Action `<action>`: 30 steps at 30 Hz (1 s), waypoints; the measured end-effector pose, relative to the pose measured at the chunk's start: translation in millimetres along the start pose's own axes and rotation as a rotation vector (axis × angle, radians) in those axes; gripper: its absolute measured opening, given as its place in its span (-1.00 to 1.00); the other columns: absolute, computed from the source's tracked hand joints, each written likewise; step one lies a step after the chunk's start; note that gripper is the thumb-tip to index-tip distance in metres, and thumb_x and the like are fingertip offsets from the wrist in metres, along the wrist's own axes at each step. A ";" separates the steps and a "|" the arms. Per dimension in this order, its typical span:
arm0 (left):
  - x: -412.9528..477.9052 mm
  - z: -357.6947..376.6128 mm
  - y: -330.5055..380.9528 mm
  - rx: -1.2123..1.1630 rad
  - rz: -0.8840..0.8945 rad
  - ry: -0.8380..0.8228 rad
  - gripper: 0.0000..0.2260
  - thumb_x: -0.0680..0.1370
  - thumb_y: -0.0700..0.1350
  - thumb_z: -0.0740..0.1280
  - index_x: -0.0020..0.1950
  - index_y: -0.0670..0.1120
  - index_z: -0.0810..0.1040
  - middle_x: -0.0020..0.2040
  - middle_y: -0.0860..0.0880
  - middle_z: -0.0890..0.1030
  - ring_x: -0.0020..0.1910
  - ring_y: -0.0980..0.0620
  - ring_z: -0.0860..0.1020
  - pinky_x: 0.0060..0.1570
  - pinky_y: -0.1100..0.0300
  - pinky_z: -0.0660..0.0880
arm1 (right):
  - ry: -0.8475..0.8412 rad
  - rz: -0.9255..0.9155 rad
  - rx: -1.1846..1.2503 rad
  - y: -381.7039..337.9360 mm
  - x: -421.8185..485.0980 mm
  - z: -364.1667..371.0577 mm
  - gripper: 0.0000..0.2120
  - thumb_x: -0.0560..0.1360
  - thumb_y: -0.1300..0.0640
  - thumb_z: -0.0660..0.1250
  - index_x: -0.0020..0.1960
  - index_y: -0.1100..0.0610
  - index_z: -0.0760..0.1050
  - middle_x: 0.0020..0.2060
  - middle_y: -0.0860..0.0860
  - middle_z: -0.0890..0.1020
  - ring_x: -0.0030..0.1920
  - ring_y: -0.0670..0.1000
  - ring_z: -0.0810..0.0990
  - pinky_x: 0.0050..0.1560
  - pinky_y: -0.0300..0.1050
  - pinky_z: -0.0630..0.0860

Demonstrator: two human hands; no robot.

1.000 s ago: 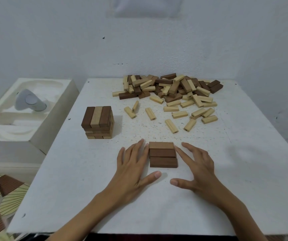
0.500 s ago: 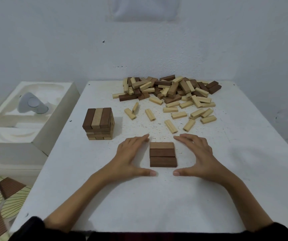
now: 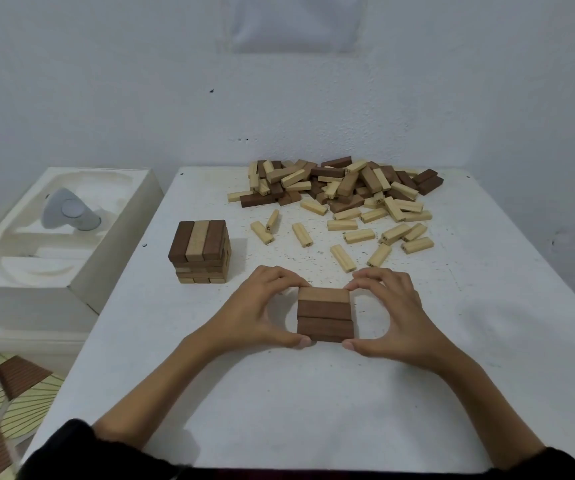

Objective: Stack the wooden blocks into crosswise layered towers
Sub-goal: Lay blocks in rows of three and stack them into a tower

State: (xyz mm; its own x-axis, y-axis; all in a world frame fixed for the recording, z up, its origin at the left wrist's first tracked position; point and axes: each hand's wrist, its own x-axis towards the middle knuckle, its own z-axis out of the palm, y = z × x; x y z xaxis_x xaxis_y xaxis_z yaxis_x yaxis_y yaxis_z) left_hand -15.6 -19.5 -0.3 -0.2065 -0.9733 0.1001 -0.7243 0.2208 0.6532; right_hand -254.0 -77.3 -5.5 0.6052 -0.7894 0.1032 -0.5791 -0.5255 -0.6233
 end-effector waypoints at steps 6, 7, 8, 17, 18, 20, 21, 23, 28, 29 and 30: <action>-3.1 -45.4 11.3 0.083 0.057 0.016 -0.39 0.24 0.33 0.40 0.24 0.17 0.45 0.18 0.23 0.43 0.22 0.26 0.33 0.18 0.29 0.32 | 0.053 -0.089 0.060 -27.6 14.7 -17.4 -0.38 0.10 -0.35 0.36 0.13 -0.28 0.36 0.27 -0.29 0.28 0.29 -0.24 0.12 0.26 -0.07 0.18; -3.1 -55.5 10.4 0.097 0.066 0.034 -0.39 0.24 0.32 0.41 0.23 0.17 0.45 0.16 0.25 0.43 0.21 0.26 0.34 0.17 0.33 0.31 | 0.068 -0.114 0.071 -34.2 21.4 -18.2 -0.38 0.10 -0.34 0.37 0.14 -0.26 0.37 0.27 -0.29 0.29 0.29 -0.24 0.13 0.25 -0.09 0.18; -3.2 -65.5 8.7 0.112 0.071 0.050 -0.40 0.23 0.32 0.41 0.22 0.17 0.45 0.15 0.28 0.42 0.20 0.27 0.34 0.15 0.36 0.29 | 0.085 -0.138 0.080 -41.0 28.9 -17.6 -0.37 0.10 -0.34 0.37 0.14 -0.25 0.37 0.26 -0.28 0.30 0.27 -0.23 0.15 0.24 -0.10 0.18; -6.6 -138.3 -27.2 0.161 0.021 0.129 -0.42 0.21 0.28 0.43 0.17 0.10 0.52 0.13 0.14 0.52 0.15 0.16 0.44 0.14 0.34 0.32 | 0.103 -0.249 0.076 -89.8 105.4 3.7 -0.37 0.19 -0.12 0.57 0.19 -0.04 0.45 0.24 -0.12 0.36 0.21 -0.18 0.15 0.18 -0.21 0.11; -7.3 -145.0 -32.0 0.165 0.011 0.132 -0.42 0.21 0.28 0.43 0.17 0.10 0.51 0.13 0.13 0.52 0.14 0.20 0.43 0.13 0.41 0.30 | 0.091 -0.252 0.075 -94.4 113.9 6.1 -0.39 0.21 -0.08 0.57 0.20 -0.03 0.45 0.24 -0.12 0.36 0.21 -0.18 0.14 0.16 -0.23 0.10; -7.8 -156.7 -42.0 0.175 -0.013 0.141 -0.42 0.20 0.30 0.42 0.17 0.12 0.51 0.12 0.16 0.52 0.13 0.24 0.42 0.09 0.48 0.27 | 0.064 -0.254 0.072 -101.6 130.2 11.3 -0.39 0.23 -0.07 0.57 0.21 -0.02 0.46 0.26 -0.11 0.35 0.24 -0.15 0.14 0.16 -0.22 0.08; -7.6 -161.7 -47.5 0.172 -0.031 0.146 -0.42 0.20 0.31 0.42 0.16 0.14 0.50 0.12 0.19 0.51 0.13 0.24 0.42 0.08 0.48 0.28 | 0.051 -0.255 0.068 -104.7 138.4 14.5 -0.39 0.23 -0.07 0.56 0.22 -0.01 0.45 0.27 -0.10 0.35 0.26 -0.12 0.15 0.15 -0.22 0.09; -5.4 -166.4 -55.7 0.154 -0.062 0.139 -0.42 0.20 0.30 0.42 0.16 0.15 0.49 0.12 0.21 0.50 0.14 0.23 0.41 0.10 0.42 0.33 | 0.035 -0.249 0.061 -107.8 149.5 19.0 -0.39 0.25 -0.08 0.55 0.23 -0.01 0.44 0.28 -0.09 0.34 0.29 -0.07 0.16 0.15 -0.21 0.10; -3.8 -169.8 -77.5 0.094 -0.113 0.113 -0.45 0.21 0.28 0.44 0.16 0.18 0.49 0.11 0.26 0.50 0.16 0.22 0.42 0.18 0.24 0.38 | 0.016 -0.238 0.048 -111.1 164.8 31.6 -0.40 0.25 -0.09 0.54 0.22 -0.02 0.43 0.27 -0.09 0.34 0.24 -0.09 0.16 0.13 -0.23 0.09; -4.1 -169.0 -80.3 0.082 -0.114 0.109 -0.46 0.21 0.27 0.44 0.15 0.20 0.49 0.10 0.26 0.50 0.16 0.21 0.43 0.19 0.22 0.38 | 0.006 -0.231 0.054 -110.3 165.4 33.9 -0.40 0.25 -0.09 0.54 0.22 -0.02 0.43 0.27 -0.09 0.34 0.27 -0.07 0.16 0.16 -0.22 0.09; -4.6 -167.7 -82.5 0.071 -0.112 0.104 -0.48 0.22 0.26 0.45 0.15 0.21 0.49 0.10 0.26 0.51 0.17 0.20 0.43 0.19 0.21 0.38 | -0.008 -0.222 0.063 -108.9 165.1 36.0 -0.40 0.25 -0.09 0.54 0.22 -0.02 0.43 0.27 -0.10 0.35 0.31 -0.06 0.15 0.19 -0.18 0.10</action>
State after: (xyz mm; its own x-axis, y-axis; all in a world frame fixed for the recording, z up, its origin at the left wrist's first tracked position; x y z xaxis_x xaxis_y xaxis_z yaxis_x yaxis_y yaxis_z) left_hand 155.4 -43.7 71.3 -0.0554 -0.9925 0.1091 -0.7846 0.1109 0.6100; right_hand -71.3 -139.0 51.5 0.7184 -0.6538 0.2374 -0.3963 -0.6652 -0.6328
